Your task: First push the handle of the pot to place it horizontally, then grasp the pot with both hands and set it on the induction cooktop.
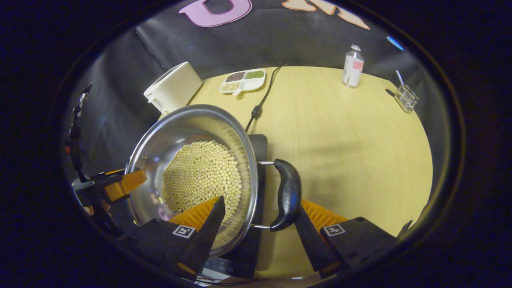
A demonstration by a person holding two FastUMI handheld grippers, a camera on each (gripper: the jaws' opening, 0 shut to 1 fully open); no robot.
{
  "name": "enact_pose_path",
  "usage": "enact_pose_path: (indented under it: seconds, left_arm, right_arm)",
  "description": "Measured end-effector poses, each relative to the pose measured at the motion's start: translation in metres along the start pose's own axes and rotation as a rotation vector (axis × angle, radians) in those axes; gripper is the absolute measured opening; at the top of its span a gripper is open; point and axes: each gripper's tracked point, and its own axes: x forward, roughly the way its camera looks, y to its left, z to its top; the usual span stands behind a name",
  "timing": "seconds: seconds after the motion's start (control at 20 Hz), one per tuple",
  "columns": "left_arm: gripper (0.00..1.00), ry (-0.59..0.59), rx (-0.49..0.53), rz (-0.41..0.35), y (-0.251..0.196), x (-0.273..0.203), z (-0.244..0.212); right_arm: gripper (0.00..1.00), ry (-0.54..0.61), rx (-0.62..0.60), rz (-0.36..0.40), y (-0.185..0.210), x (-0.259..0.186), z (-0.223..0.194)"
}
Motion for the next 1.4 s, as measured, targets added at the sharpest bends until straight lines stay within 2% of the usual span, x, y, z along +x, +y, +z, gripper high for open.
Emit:
enact_pose_path:
  seconds: [0.05, 0.1, 0.15, 0.2, 0.25, 0.3, 0.35, 0.5, 0.8, 1.05, 1.1, 1.15, 1.25, 1.3, 1.35, 1.4]
  left_arm:
    - [0.91, 0.002, -0.005, 0.004, 0.001, 0.000, -0.002]
    - [0.91, 0.007, -0.010, 0.000, 0.000, 0.001, -0.003]
    - [0.91, 0.010, -0.010, 0.000, 0.000, 0.000, -0.004]
    - [0.91, 0.008, -0.007, 0.003, 0.000, 0.000, -0.004]
    - [0.91, 0.001, -0.001, 0.007, 0.001, 0.000, -0.003]
    - [0.88, -0.009, 0.004, 0.008, 0.000, -0.001, -0.001]
    - [0.91, -0.016, 0.006, 0.012, 0.001, -0.002, 0.000]
    - [0.91, -0.041, 0.004, 0.022, 0.002, -0.007, 0.004]
    - [0.91, -0.151, 0.020, 0.054, 0.000, -0.030, 0.023]
    - [0.91, -0.196, 0.010, 0.080, -0.005, -0.050, 0.026]
    - [0.91, -0.205, 0.003, 0.082, -0.006, -0.054, 0.027]
    - [0.91, -0.207, -0.003, 0.088, -0.008, -0.058, 0.025]
    - [0.90, -0.215, -0.014, 0.102, -0.013, -0.069, 0.022]
    - [0.90, -0.221, -0.019, 0.108, -0.017, -0.075, 0.022]
    - [0.90, -0.232, -0.021, 0.112, -0.023, -0.082, 0.021]
    - [0.90, -0.247, -0.020, 0.120, -0.028, -0.089, 0.022]
  right_arm:
    - [0.95, -0.003, -0.003, -0.001, -0.001, 0.000, 0.001]
    - [0.99, -0.006, -0.004, -0.002, -0.001, 0.000, 0.001]
    - [0.99, -0.010, -0.006, -0.005, -0.002, -0.001, 0.002]
    - [0.94, -0.017, -0.011, -0.009, -0.004, -0.001, 0.002]
    - [0.99, -0.021, -0.016, -0.015, -0.006, -0.002, 0.003]
    - [0.99, -0.027, -0.020, -0.021, -0.008, -0.003, 0.003]
    - [0.99, -0.034, -0.024, -0.025, -0.010, -0.004, 0.004]
    - [1.00, -0.067, -0.037, -0.032, -0.015, -0.009, 0.008]
    - [1.00, -0.144, -0.079, -0.036, -0.023, -0.026, 0.017]
    - [0.99, -0.184, -0.096, -0.012, -0.026, -0.040, 0.019]
    - [0.94, -0.192, -0.100, -0.007, -0.028, -0.043, 0.020]
    - [0.94, -0.202, -0.105, 0.002, -0.030, -0.046, 0.021]
    - [1.00, -0.218, -0.115, 0.020, -0.033, -0.051, 0.023]
    - [0.96, -0.226, -0.127, 0.025, -0.037, -0.056, 0.023]
    - [0.96, -0.239, -0.142, 0.030, -0.041, -0.060, 0.024]
    - [1.00, -0.258, -0.159, 0.035, -0.045, -0.064, 0.026]
